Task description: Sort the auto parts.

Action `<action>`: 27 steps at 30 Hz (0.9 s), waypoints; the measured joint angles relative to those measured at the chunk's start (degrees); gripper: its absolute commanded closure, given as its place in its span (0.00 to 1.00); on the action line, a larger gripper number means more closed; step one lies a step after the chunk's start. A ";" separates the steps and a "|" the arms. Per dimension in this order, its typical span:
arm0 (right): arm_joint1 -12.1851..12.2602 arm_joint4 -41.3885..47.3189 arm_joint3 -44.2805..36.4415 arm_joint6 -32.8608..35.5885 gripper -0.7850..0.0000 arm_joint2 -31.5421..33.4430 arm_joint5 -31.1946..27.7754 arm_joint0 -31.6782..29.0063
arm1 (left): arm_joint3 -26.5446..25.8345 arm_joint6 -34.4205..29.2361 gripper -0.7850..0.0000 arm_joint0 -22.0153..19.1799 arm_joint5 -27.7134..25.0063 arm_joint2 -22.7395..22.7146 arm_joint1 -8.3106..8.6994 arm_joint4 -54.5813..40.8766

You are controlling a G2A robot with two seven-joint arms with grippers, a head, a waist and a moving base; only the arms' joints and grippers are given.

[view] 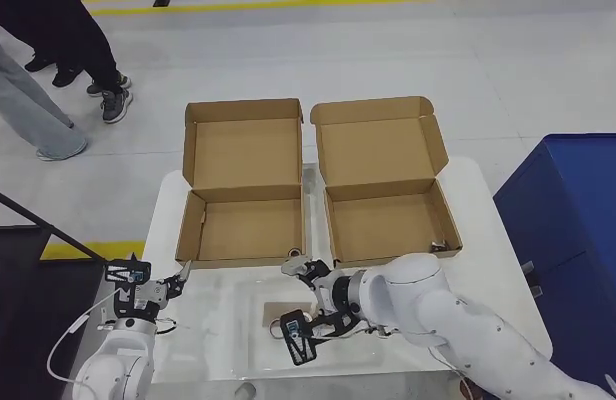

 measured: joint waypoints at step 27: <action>-3.12 24.65 26.72 -1.01 0.24 -34.32 0.00 33.25 | 0.00 0.00 0.00 0.00 0.00 0.00 0.00 0.00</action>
